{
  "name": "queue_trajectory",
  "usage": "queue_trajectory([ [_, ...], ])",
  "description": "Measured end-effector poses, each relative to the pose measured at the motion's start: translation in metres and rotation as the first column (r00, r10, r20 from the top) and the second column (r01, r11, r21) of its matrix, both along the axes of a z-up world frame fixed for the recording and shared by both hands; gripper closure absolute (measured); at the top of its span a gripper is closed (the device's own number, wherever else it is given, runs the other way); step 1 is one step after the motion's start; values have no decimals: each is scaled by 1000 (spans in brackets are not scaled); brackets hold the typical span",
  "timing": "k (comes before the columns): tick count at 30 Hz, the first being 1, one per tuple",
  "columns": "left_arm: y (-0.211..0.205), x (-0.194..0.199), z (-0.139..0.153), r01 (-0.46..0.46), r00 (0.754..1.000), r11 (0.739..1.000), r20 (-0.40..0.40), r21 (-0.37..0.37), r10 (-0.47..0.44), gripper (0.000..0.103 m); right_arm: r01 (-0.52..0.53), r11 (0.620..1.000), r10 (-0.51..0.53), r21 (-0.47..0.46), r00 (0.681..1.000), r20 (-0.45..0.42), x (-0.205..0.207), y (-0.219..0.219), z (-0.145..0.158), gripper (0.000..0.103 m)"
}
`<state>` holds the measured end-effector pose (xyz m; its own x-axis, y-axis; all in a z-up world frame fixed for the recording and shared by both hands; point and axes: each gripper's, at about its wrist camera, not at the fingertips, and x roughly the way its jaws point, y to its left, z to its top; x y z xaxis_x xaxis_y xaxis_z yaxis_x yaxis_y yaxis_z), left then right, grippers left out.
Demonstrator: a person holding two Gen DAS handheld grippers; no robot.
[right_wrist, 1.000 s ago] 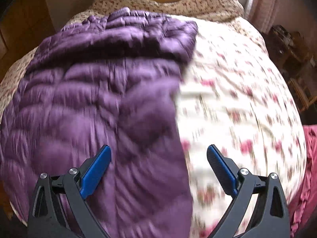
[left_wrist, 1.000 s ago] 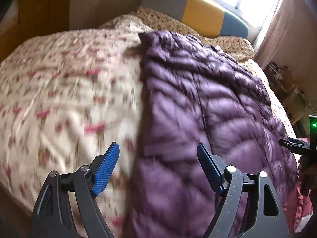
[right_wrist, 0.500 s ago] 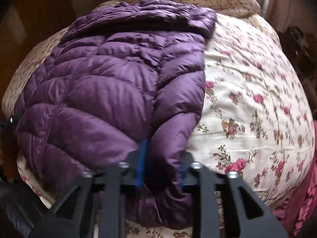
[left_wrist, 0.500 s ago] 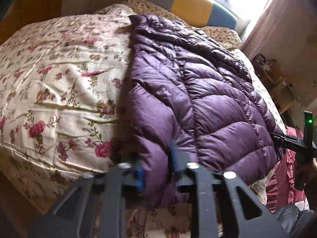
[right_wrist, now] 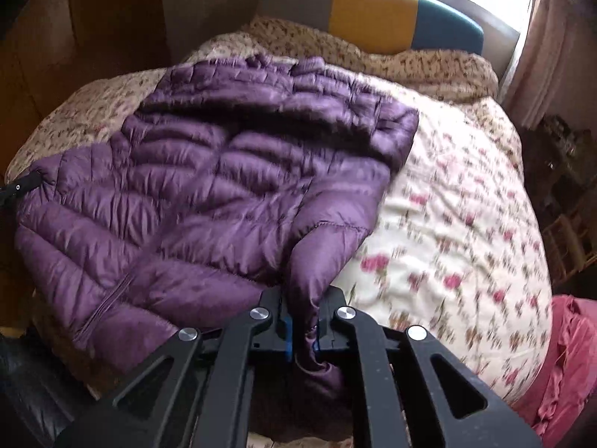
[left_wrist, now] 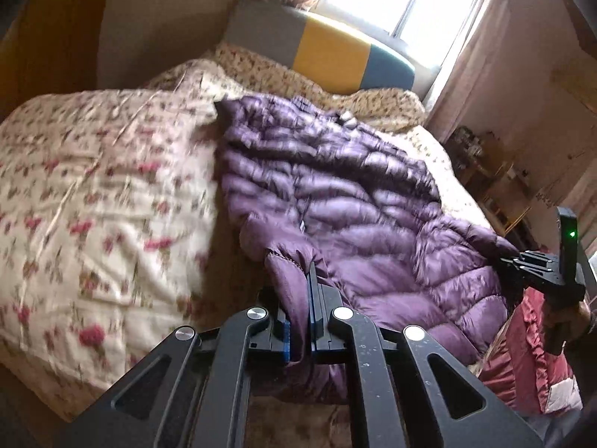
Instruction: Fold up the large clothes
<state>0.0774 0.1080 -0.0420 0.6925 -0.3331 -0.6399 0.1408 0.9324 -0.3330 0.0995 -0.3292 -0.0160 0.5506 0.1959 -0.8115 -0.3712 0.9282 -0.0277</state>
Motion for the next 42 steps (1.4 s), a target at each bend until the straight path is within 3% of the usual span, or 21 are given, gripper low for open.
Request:
queue_trajectory([
  [7,-4,59,23,2,997,1000,73,19,-3,98,11,1000,-11,-4,995,96,54,12,27,98],
  [14,1,129,33,-19,996,999,84,26,17,98,64,997,-68,30,989,130,126,20,36,98],
  [30,2,284,23,-124,992,991,10,57,124,98,215,976,-216,30,975,48,275,23,2,97],
  [35,6,314,14,-145,989,988,-33,54,147,98,251,967,-251,44,968,11,302,18,-7,94],
  [37,9,323,9,-155,986,987,-54,41,157,98,257,965,-257,51,966,2,310,18,-10,87],
  [39,14,330,5,-164,983,986,-81,13,165,94,265,962,-265,61,964,-10,317,18,-12,83],
  [42,23,334,2,-184,978,982,-109,-32,179,74,278,955,-276,100,960,-42,326,14,-13,69],
])
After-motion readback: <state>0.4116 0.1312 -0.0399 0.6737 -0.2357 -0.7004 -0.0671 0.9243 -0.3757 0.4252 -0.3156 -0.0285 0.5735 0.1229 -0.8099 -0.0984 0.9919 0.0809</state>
